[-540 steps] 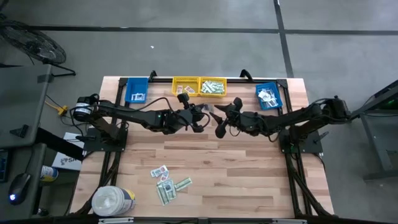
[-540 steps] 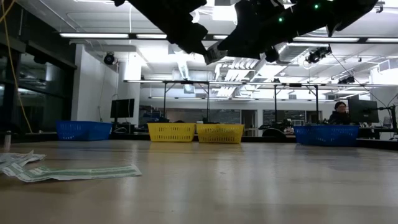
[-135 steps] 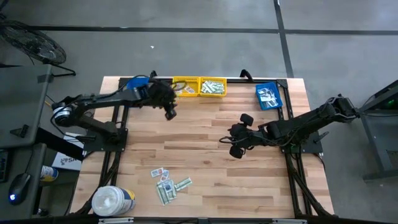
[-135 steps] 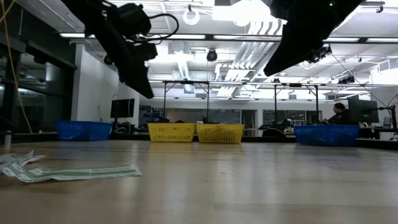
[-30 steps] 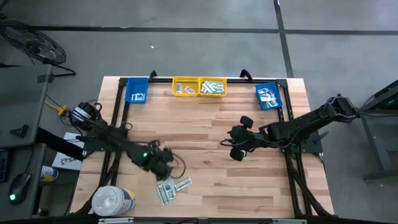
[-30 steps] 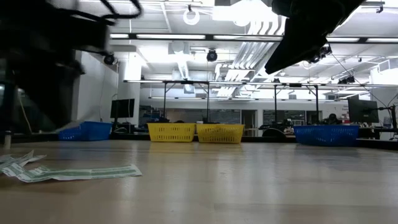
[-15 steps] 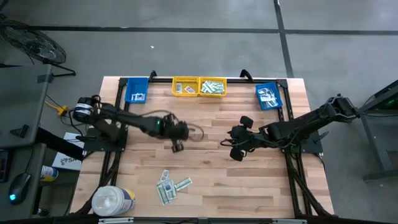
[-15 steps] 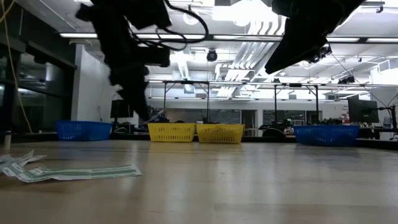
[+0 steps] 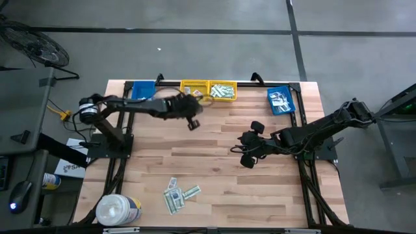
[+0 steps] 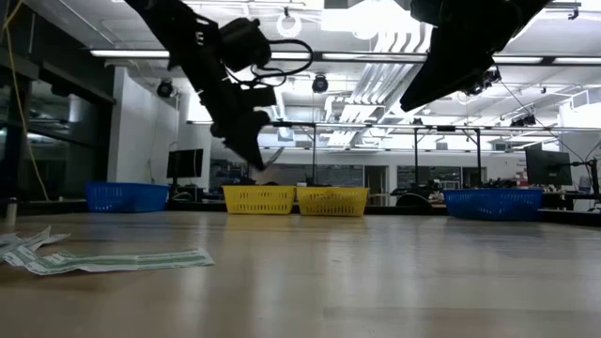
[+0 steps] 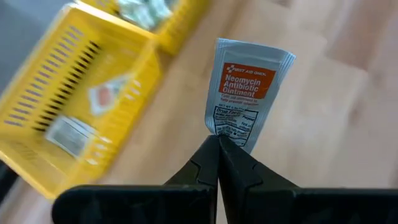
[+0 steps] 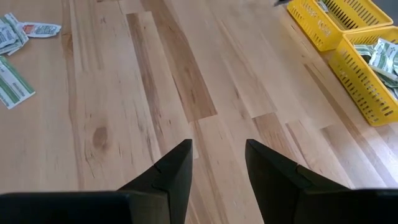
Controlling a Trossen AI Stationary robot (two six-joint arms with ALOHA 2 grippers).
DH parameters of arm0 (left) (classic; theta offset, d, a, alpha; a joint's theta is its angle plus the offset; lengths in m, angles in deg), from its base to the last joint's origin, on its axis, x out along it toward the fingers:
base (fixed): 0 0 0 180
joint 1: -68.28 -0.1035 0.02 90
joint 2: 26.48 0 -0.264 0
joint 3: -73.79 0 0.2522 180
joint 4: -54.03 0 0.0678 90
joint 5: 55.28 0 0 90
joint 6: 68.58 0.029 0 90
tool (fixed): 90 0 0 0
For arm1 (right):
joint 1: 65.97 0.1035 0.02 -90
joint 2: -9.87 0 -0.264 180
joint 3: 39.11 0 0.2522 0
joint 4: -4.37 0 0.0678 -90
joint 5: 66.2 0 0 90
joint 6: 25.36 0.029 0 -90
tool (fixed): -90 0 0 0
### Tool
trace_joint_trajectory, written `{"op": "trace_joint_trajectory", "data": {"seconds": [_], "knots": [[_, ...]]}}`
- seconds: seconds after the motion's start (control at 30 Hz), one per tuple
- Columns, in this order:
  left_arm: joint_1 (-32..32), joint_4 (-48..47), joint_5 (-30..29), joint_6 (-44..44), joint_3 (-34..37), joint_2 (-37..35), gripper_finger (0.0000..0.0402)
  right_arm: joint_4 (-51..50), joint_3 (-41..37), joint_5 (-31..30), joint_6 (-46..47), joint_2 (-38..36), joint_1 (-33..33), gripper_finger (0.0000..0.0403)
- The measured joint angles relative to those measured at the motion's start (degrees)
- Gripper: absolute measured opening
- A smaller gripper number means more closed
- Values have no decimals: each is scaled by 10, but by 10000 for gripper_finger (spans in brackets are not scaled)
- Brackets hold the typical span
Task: Pick & Place First Aid Supplies
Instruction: Put the orange ointment pack into the left yellow bin
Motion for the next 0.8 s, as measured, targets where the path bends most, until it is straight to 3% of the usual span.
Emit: {"op": "trace_joint_trajectory", "data": {"seconds": [0.27, 0.5, 0.8], "knots": [[-104, 79, 15, 26, 0, 0, 0, 0, 0, -1, 0, 0, 0, 142], [-172, 91, 45, 23, 0, 0, 0, 0, 0, -4, 0, 0, 0, 142], [-236, 128, 114, -27, 0, 41, 0, 0, 0, -8, 0, 0, 0, 142]]}}
